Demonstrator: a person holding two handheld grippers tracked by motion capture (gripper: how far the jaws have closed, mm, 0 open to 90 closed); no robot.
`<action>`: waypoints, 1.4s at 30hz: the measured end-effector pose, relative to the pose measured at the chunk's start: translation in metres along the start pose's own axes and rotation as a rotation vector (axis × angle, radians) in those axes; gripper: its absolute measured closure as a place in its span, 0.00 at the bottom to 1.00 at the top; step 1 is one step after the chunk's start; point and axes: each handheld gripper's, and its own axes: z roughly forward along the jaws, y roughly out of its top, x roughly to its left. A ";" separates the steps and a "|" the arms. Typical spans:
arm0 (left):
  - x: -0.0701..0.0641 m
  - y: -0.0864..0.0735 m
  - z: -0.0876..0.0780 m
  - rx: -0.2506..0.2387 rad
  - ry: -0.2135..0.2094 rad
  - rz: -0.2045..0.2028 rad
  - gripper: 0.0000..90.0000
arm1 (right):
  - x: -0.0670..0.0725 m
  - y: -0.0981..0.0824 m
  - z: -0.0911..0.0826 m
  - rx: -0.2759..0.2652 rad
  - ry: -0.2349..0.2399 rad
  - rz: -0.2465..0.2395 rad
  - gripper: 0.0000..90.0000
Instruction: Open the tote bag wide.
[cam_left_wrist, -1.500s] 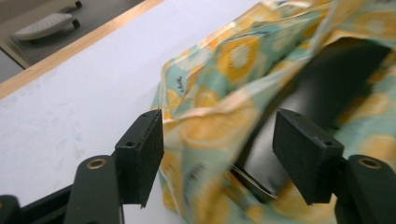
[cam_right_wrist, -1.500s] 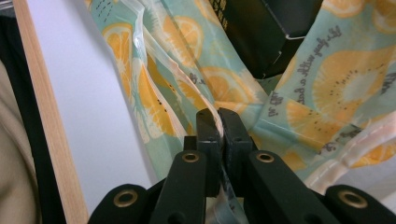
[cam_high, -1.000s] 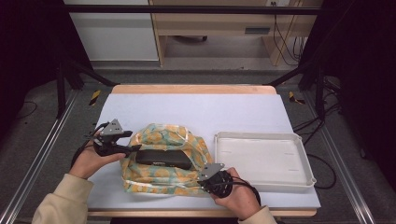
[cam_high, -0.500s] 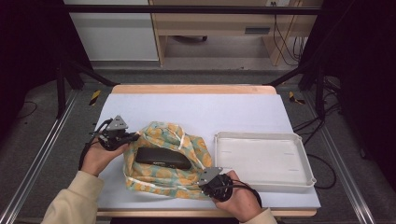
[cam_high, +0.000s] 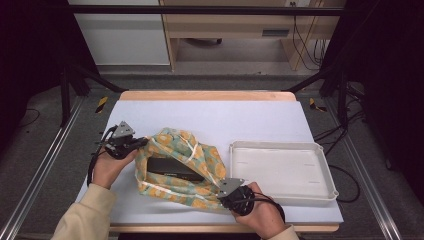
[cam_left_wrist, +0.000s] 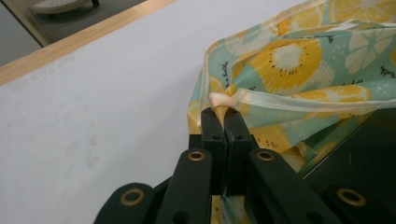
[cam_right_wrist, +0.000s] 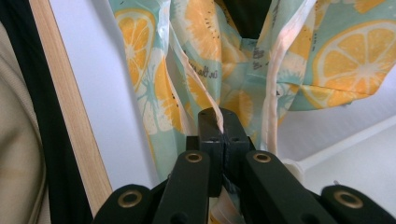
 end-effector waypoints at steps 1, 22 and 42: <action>0.000 -0.001 0.000 -0.004 0.001 -0.001 0.99 | -0.001 0.000 0.000 0.002 -0.003 0.003 1.00; -0.036 -0.010 -0.037 -0.102 -0.004 0.019 0.47 | -0.001 0.022 -0.024 -0.173 -0.013 0.040 0.46; -0.069 -0.082 -0.052 0.032 0.014 0.017 0.24 | -0.062 0.094 0.026 -0.124 -0.094 0.130 0.41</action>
